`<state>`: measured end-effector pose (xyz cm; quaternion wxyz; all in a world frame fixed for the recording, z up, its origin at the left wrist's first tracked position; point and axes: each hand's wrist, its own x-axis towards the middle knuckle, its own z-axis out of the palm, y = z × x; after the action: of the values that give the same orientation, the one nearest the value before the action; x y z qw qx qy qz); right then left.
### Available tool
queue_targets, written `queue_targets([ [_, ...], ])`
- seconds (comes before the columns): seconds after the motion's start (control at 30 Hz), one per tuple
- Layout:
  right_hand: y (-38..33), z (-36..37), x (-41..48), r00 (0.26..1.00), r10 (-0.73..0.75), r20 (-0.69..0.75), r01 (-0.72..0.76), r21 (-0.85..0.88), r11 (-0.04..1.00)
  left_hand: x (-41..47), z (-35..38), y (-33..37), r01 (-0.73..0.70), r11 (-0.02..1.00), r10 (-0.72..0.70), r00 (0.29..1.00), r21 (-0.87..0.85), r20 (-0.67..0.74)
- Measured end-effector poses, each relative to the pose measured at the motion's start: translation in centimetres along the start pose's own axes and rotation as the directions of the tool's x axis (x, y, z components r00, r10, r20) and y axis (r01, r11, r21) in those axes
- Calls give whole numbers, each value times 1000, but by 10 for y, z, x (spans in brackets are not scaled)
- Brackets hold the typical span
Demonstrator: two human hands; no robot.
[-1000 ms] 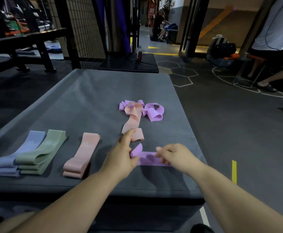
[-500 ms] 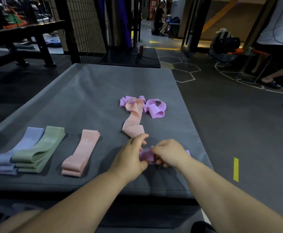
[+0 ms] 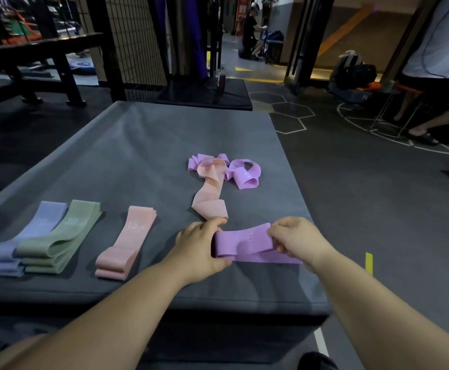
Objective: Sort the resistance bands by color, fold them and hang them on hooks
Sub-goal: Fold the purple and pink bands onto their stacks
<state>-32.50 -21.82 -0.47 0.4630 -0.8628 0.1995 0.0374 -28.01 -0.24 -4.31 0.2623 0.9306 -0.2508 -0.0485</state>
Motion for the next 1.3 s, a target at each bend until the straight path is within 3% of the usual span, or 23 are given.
queue_targets([
  [0.27,12,-22,1,998,17,-59,-16,22,1000,3,0,-3,5,982,0,1000,-187,29],
  [0.67,27,-36,5,992,98,-83,-105,-86,991,4,4,-1,-2,978,6,1000,-207,21],
  [1.3,40,-36,5,982,44,-183,-106,-348,931,6,10,1,-155,988,154,987,-23,-42],
])
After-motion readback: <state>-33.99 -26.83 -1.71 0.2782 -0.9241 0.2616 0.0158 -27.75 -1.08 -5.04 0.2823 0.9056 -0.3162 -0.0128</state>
